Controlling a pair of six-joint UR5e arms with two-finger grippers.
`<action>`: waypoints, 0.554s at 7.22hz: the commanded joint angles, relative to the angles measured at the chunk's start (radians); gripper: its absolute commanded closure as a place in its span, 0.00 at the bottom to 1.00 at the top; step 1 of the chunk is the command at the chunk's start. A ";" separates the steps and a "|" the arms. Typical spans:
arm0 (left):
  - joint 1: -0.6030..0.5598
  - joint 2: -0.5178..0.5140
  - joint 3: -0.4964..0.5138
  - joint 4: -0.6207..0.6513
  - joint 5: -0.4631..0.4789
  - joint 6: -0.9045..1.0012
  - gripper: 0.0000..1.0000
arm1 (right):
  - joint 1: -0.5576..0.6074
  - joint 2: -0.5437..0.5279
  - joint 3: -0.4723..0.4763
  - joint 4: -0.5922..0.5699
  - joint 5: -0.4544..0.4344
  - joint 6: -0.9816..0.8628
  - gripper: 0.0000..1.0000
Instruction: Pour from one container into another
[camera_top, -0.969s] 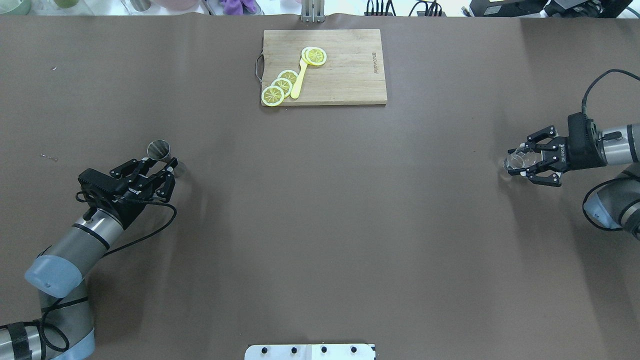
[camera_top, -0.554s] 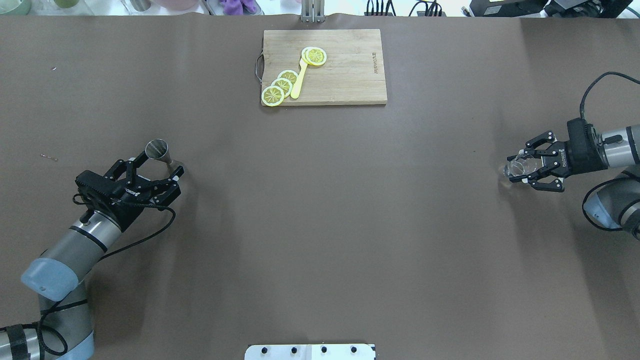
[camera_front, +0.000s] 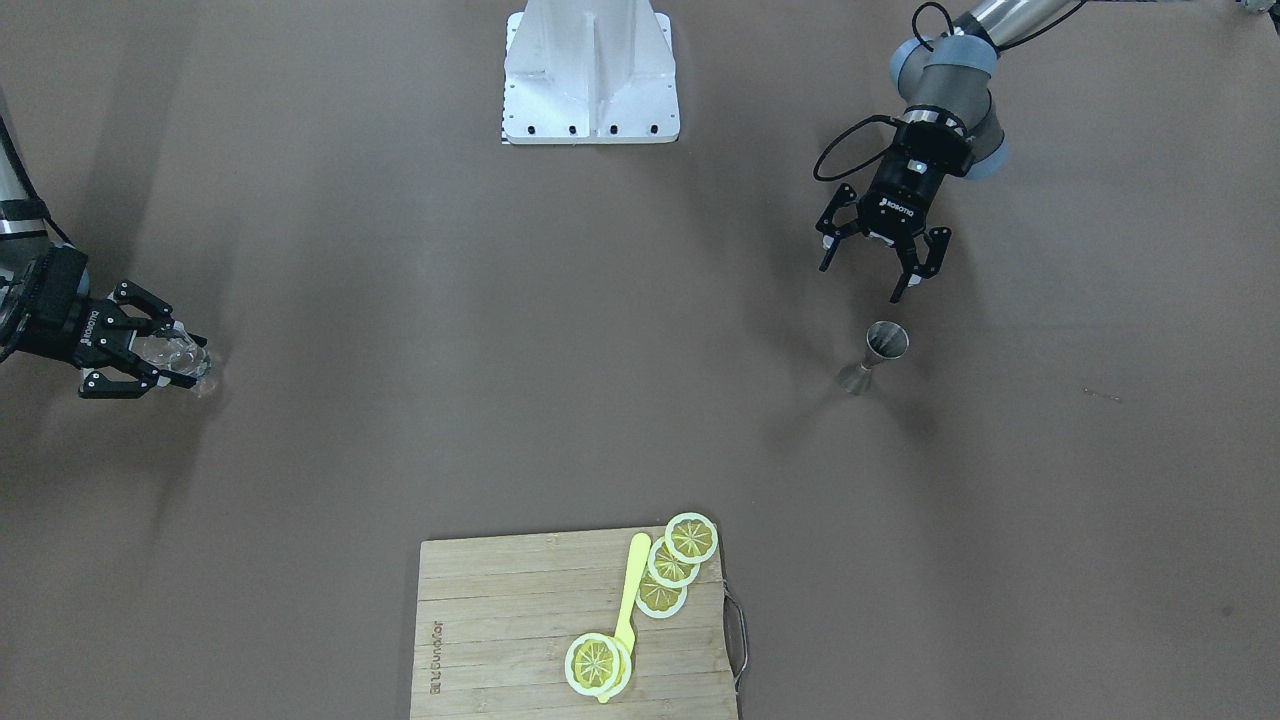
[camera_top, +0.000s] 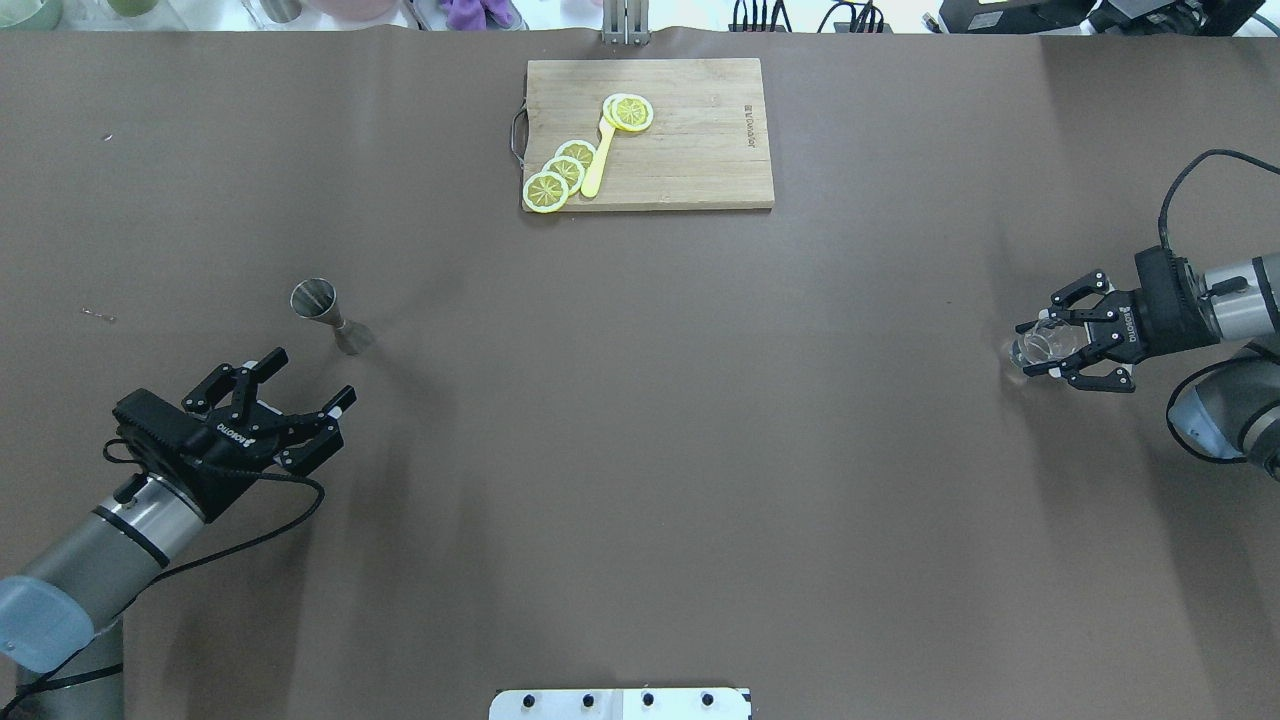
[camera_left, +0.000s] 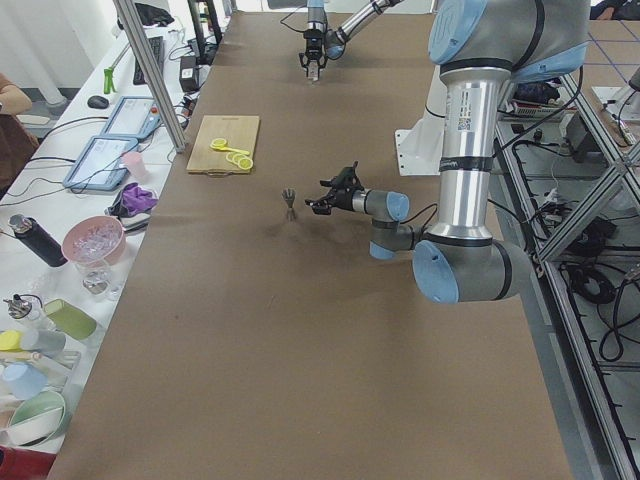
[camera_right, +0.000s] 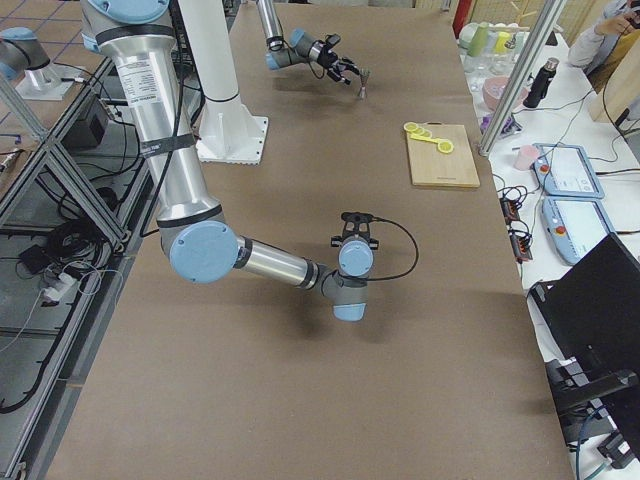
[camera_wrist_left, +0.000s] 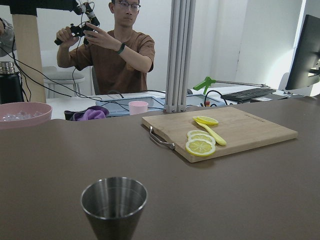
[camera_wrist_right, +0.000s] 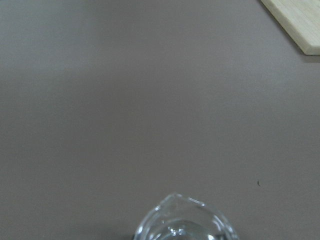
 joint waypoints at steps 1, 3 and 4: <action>0.025 0.074 -0.096 0.009 0.003 0.031 0.02 | -0.001 0.000 -0.005 -0.002 -0.004 -0.010 1.00; 0.027 0.129 -0.217 0.126 -0.001 0.037 0.02 | -0.002 0.000 -0.013 -0.002 -0.007 -0.029 1.00; 0.024 0.160 -0.283 0.232 -0.007 0.029 0.02 | -0.003 0.001 -0.016 -0.002 -0.009 -0.036 1.00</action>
